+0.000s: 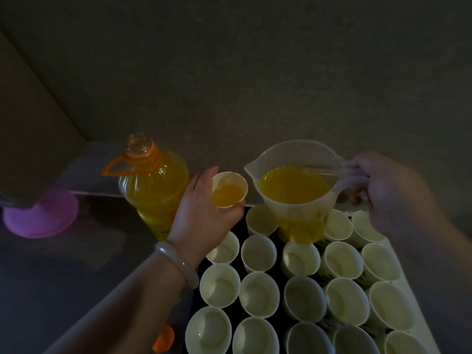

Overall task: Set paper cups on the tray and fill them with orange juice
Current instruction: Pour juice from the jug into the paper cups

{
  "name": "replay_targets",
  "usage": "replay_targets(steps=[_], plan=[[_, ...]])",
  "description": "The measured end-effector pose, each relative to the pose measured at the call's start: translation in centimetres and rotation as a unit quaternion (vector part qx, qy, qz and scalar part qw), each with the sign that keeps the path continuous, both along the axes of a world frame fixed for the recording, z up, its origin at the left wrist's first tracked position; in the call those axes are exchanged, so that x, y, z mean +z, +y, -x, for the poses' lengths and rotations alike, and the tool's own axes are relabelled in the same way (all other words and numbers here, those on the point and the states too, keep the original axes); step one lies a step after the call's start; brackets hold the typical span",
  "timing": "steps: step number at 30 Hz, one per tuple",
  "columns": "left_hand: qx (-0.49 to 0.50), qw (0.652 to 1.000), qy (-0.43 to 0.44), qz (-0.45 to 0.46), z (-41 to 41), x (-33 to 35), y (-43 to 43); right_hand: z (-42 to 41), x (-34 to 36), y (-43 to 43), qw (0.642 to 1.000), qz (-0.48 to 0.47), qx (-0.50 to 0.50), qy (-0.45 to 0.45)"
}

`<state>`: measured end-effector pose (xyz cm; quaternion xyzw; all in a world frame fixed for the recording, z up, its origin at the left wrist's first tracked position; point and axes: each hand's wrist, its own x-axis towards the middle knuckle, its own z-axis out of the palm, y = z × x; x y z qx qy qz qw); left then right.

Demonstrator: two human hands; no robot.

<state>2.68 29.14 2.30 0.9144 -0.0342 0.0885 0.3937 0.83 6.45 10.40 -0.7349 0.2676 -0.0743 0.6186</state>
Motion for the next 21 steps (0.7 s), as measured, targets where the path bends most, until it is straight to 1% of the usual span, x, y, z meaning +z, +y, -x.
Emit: replay_targets(steps=[2, 6, 10, 13, 16, 21], plan=[[-0.002, 1.000, 0.019, -0.008, -0.6, -0.2, -0.1, 0.3, 0.0, -0.3, 1.000, -0.019, -0.018, -0.009], [-0.005, 0.998, 0.056, -0.029, -1.5, -0.8, -0.5, 0.6, 0.4, -0.7, 0.993, -0.086, -0.060, -0.048], [-0.019, 0.994, 0.094, -0.050, -2.3, -1.4, -1.0, 1.1, 0.0, -1.4, 0.994, -0.078, -0.061, -0.044], [-0.030, 0.991, 0.118, -0.063, -2.7, -1.9, -1.2, 1.2, -0.8, -2.0, 0.992, -0.100, -0.054, -0.053], [-0.041, 0.983, 0.144, -0.103, -2.7, -2.2, -1.4, 1.2, -1.3, -2.0, 0.992, -0.106, -0.052, -0.053], [-0.054, 0.976, 0.154, -0.146, -3.0, -3.0, -1.7, 0.6, -1.8, -1.8, 0.989, -0.124, -0.067, -0.047]])
